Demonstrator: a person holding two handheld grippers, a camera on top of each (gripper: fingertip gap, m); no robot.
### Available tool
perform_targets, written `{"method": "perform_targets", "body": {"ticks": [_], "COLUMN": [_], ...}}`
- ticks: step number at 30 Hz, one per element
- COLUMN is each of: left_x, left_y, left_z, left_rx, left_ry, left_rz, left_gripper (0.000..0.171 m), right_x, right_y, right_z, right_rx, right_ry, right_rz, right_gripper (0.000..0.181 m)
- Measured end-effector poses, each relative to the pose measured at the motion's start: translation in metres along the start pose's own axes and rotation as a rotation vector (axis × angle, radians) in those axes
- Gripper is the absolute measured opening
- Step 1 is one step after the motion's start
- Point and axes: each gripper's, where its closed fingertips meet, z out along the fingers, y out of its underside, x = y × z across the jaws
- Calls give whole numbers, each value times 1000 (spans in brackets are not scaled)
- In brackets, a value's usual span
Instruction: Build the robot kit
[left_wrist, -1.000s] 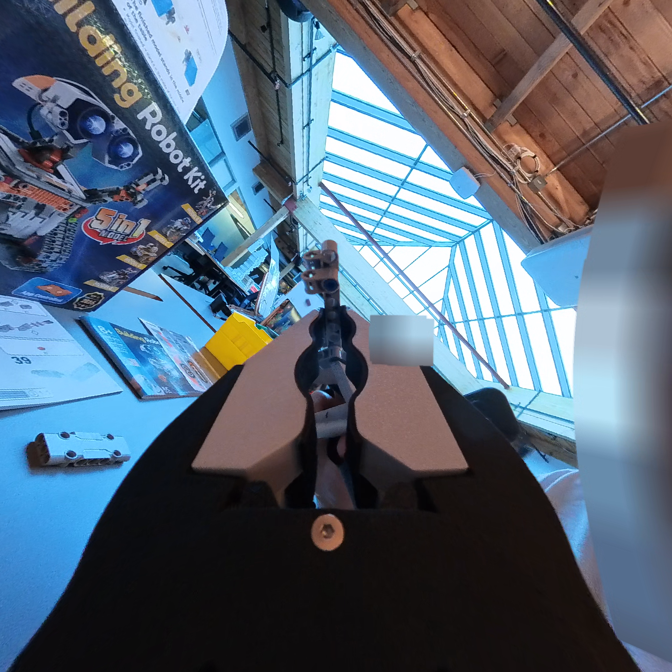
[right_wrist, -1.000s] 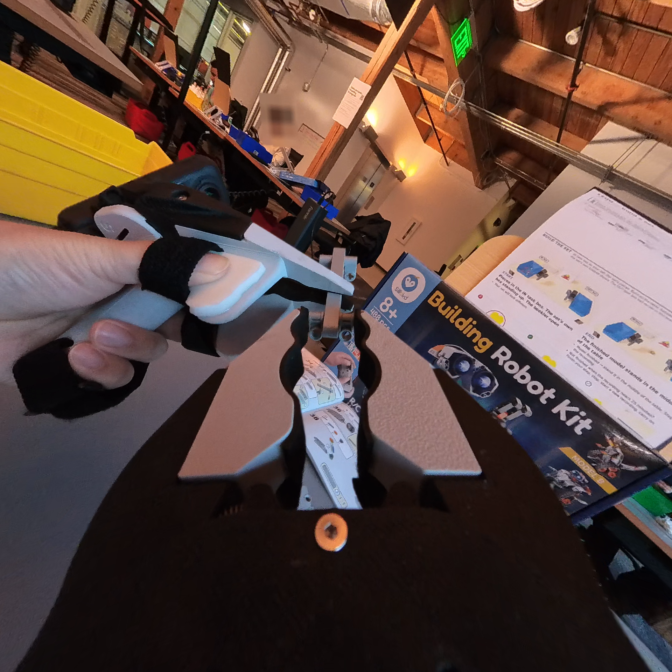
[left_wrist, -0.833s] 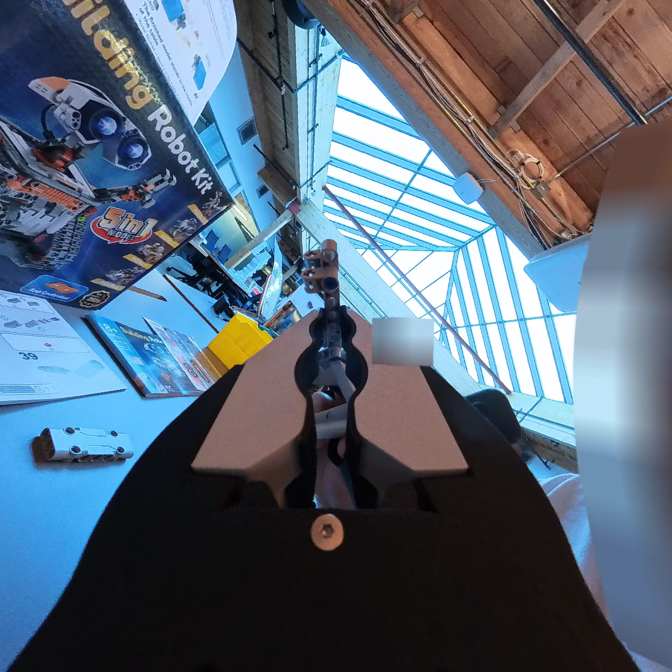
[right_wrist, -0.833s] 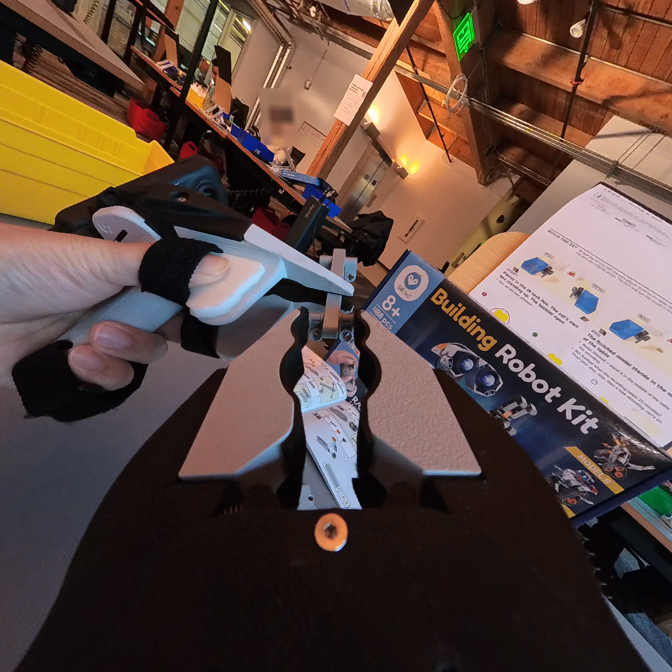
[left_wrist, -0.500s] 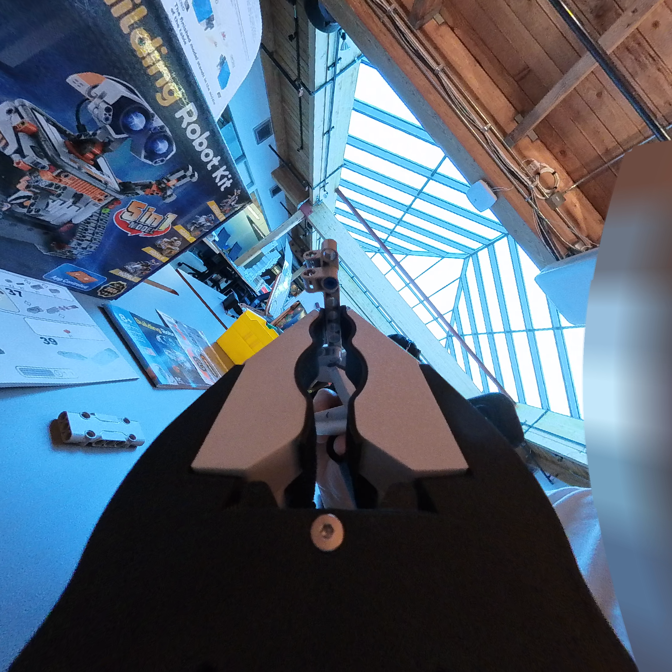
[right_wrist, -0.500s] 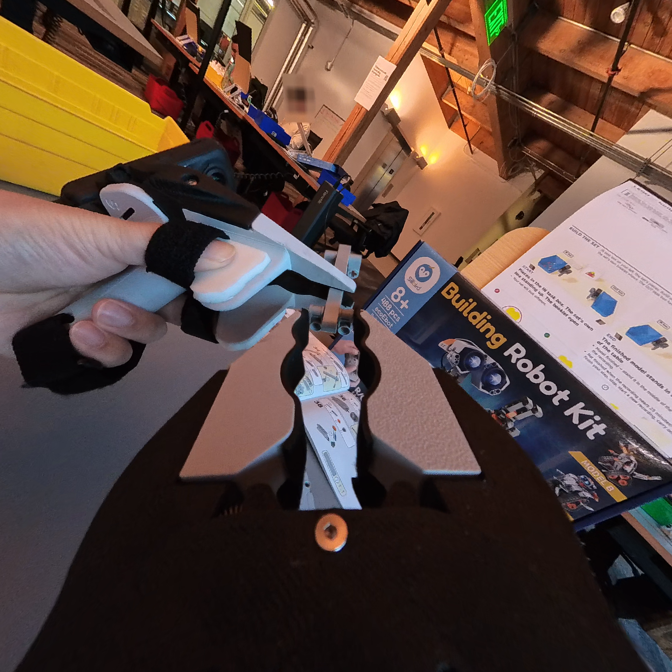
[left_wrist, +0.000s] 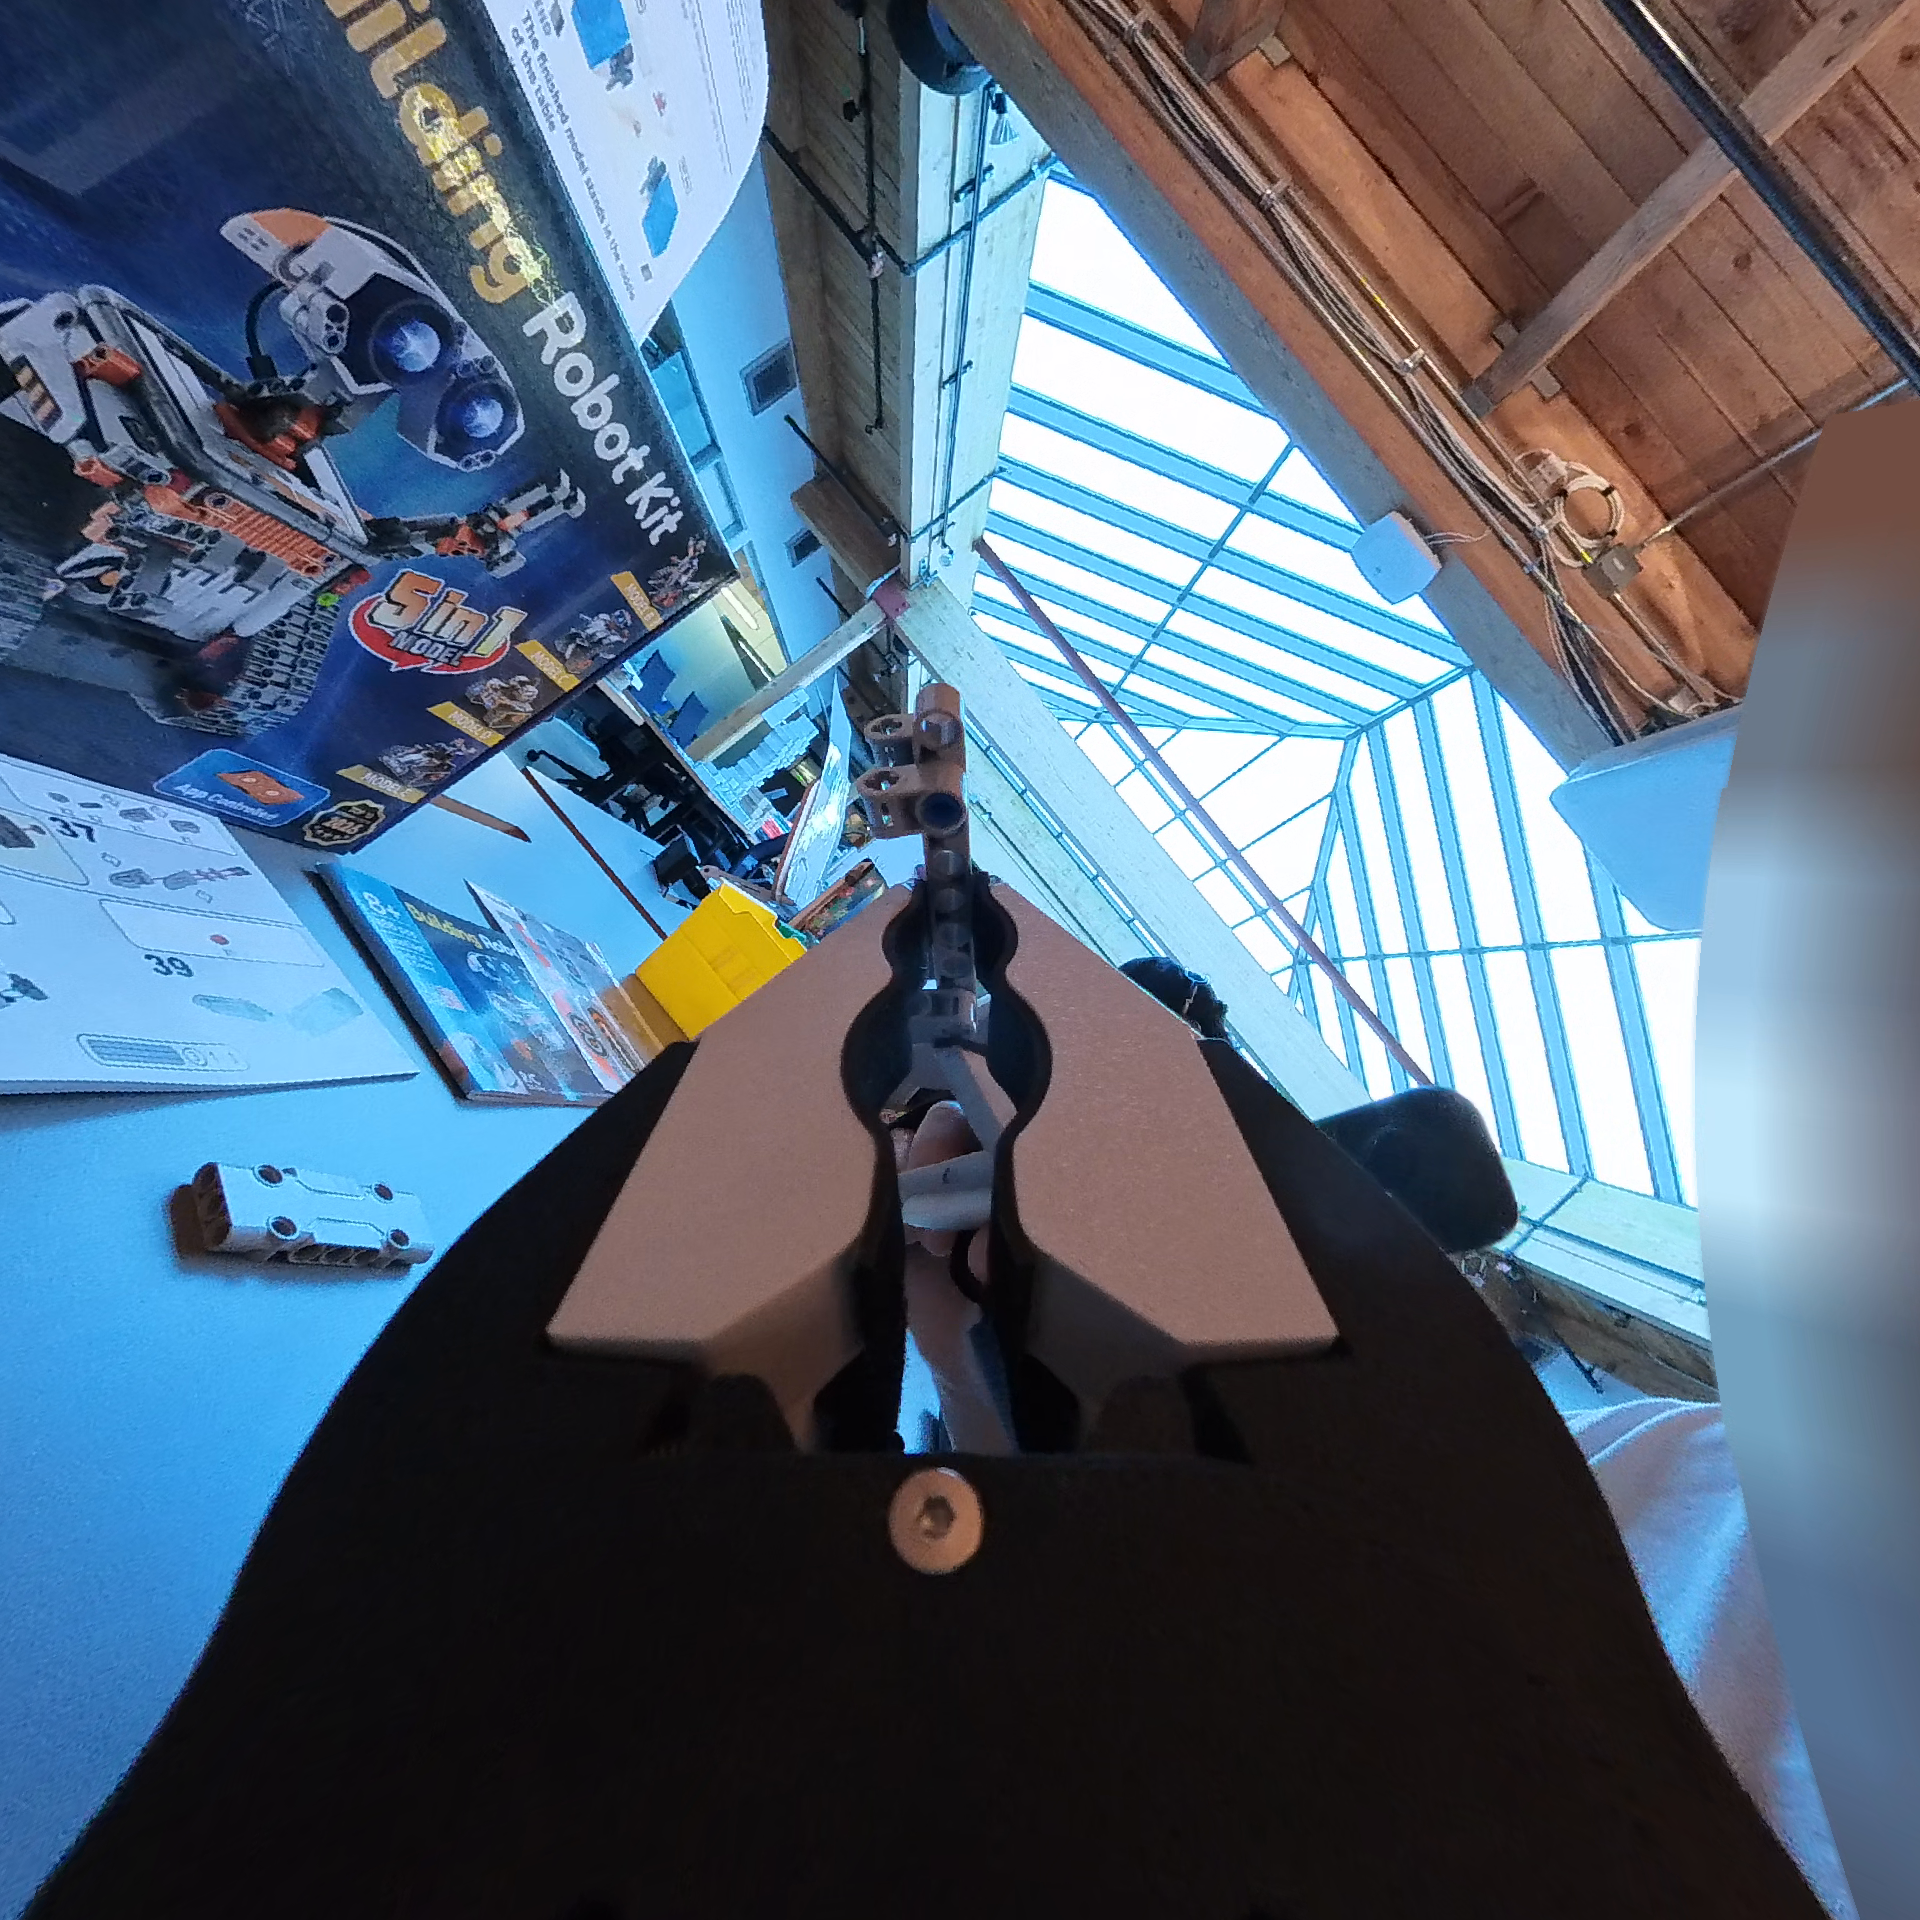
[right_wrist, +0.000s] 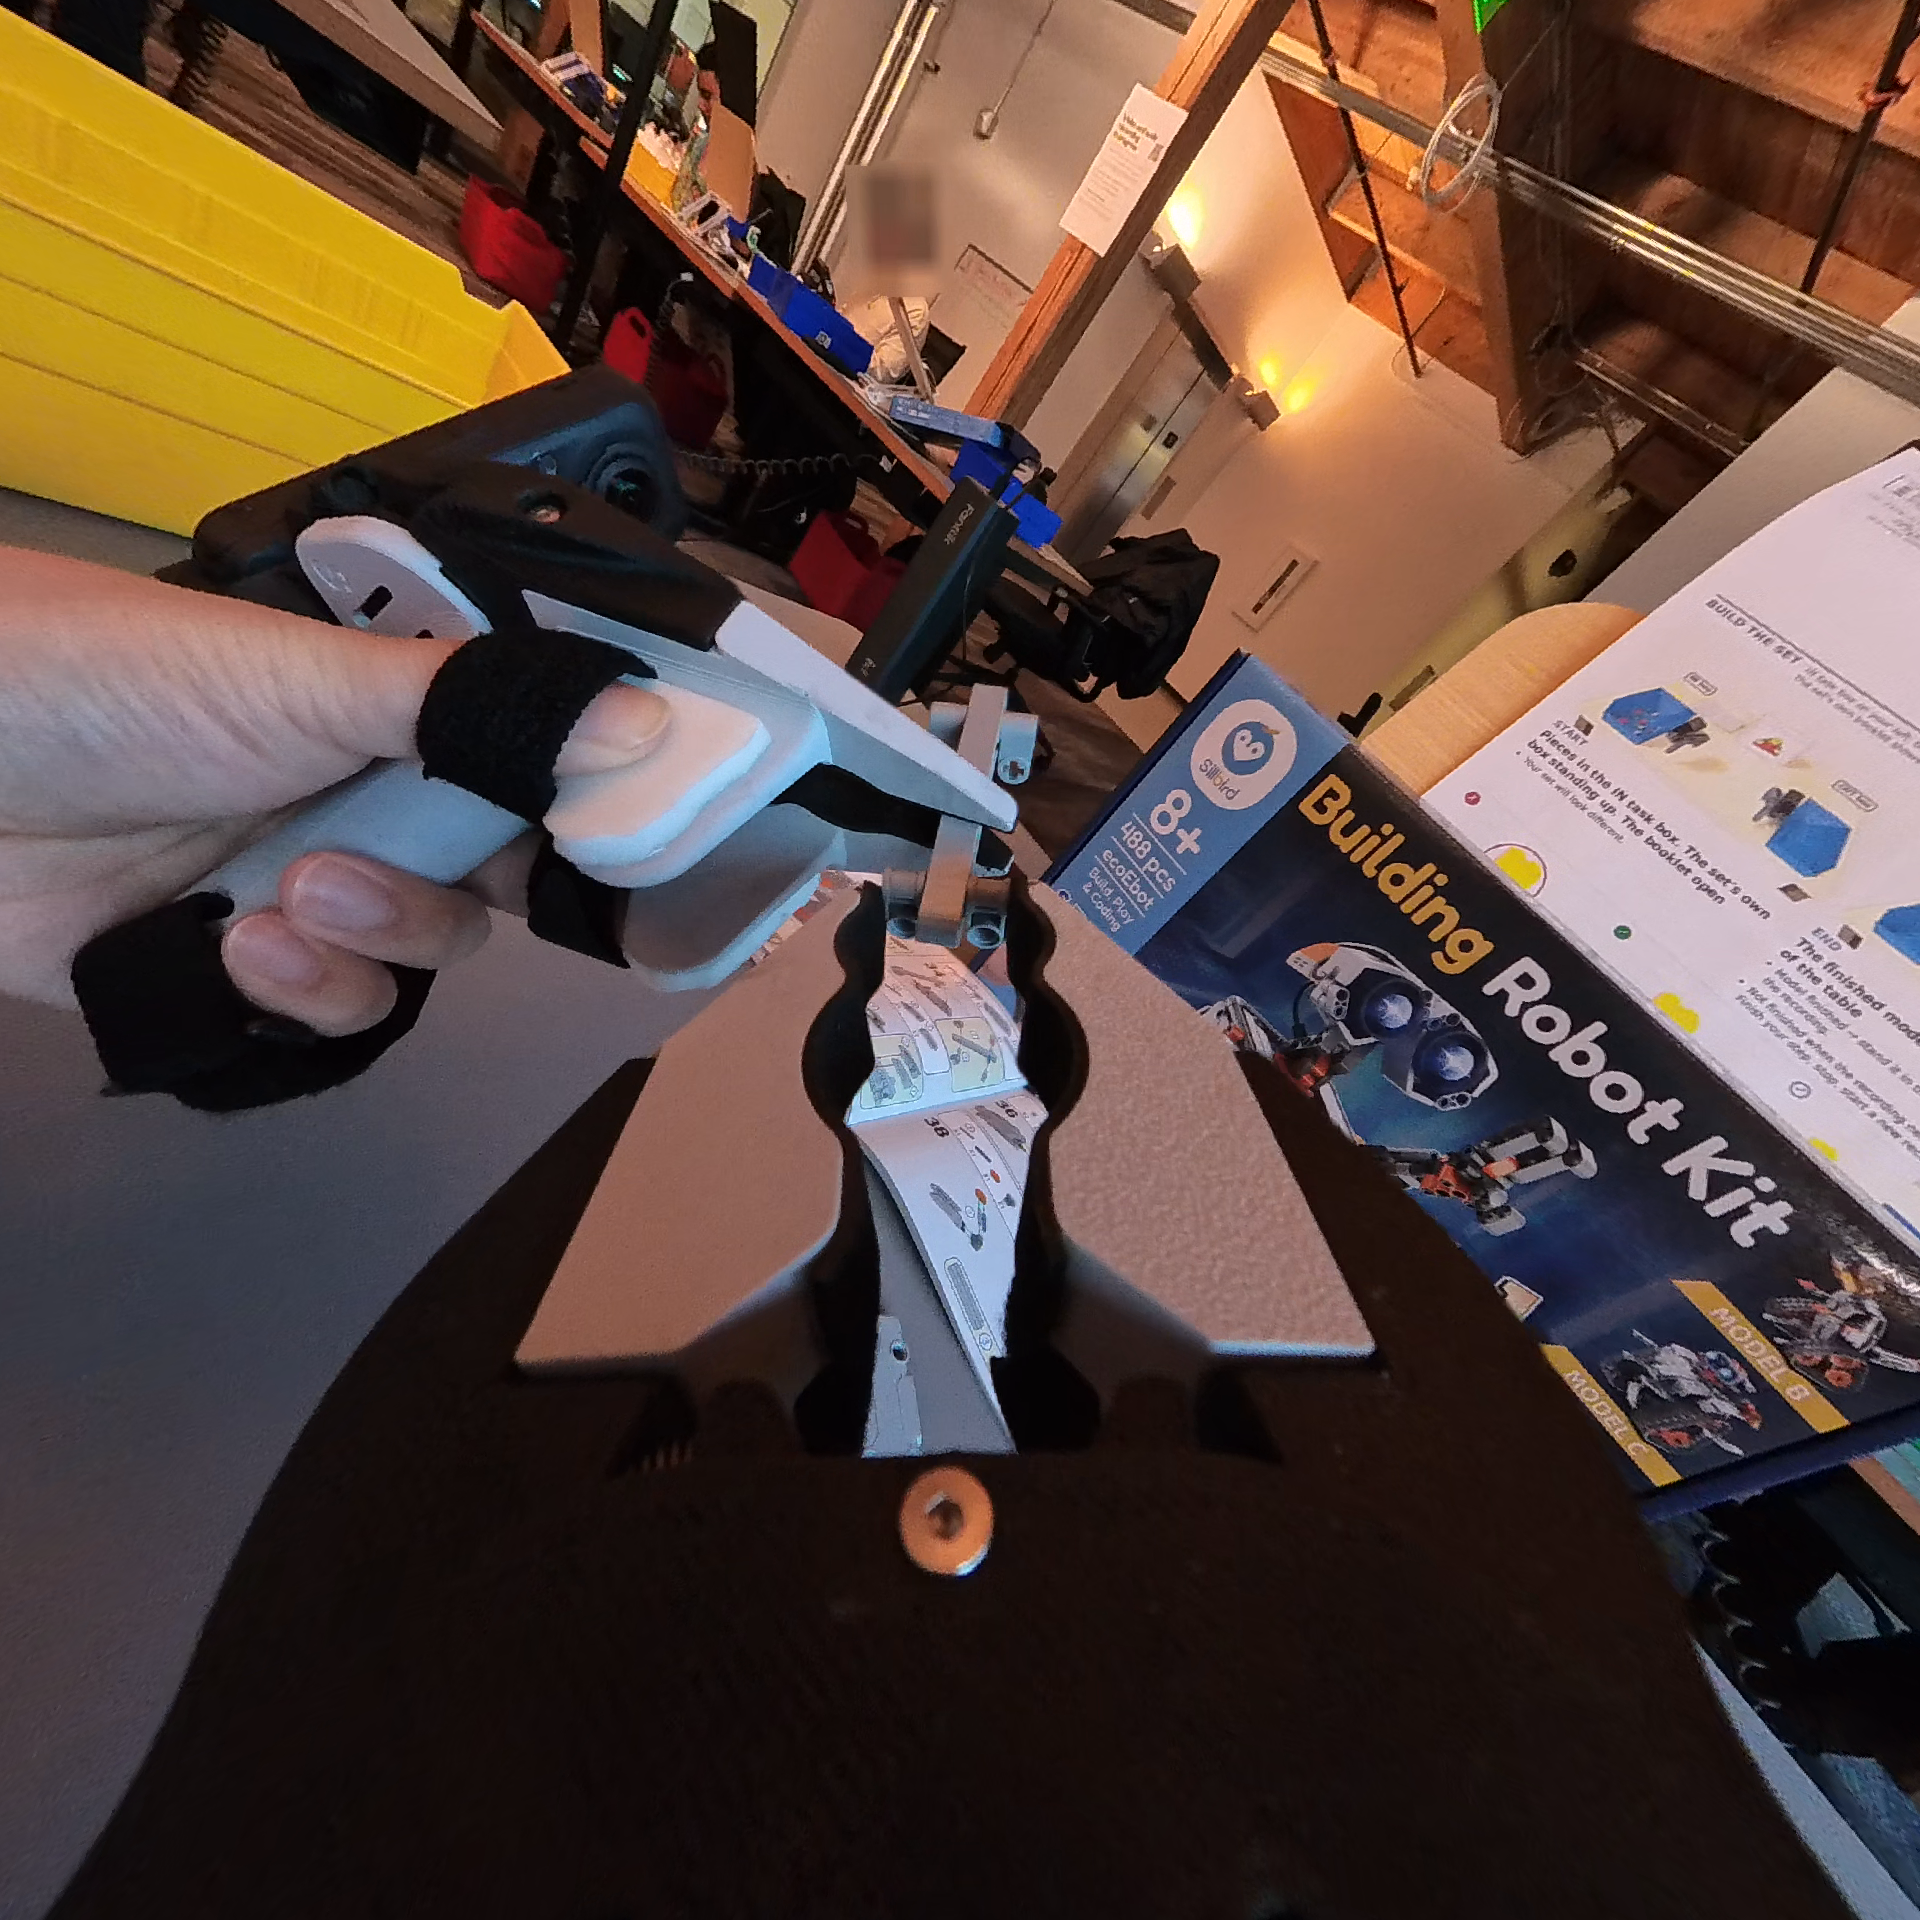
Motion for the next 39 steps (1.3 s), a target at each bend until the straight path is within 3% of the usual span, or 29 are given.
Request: {"method": "perform_targets", "body": {"ticks": [5,9,11,14,17,20,24,28,39], "left_x": [-1,-4,-10,-4,-4,-14,5,19,31], "left_y": [3,-3,-15,-22,8,44,61,60,64], "left_z": [1,-13,-22,-30,-35,-38,-34,-32,-32], "left_rx": [-51,-180,-214,-333,-515,-649,-660,-636,-634], "left_ry": [10,-13,-89,-154,-118,-85,22,73,136], "left_rz": [-29,46,195,574,899,1044,1044,951,910], "left_gripper": [5,29,46,51,49,38,33,34,30], "right_x": [3,24,26,17,0,-15,-25,-24,-40], "right_y": [3,6,5,12,22,10,-4,-13,-15], "right_z": [-2,-12,-16,-19,-19,-25,-38,-45,-47], "right_rx": [3,55,86,65,23,98,192,257,260], "right_ry": [-58,-112,-199,-322,-415,-544,-675,-730,-806], "right_rz": [69,290,399,439,378,444,495,548,542], "right_gripper": [23,23,23,23,23,23,23,23,23]}}
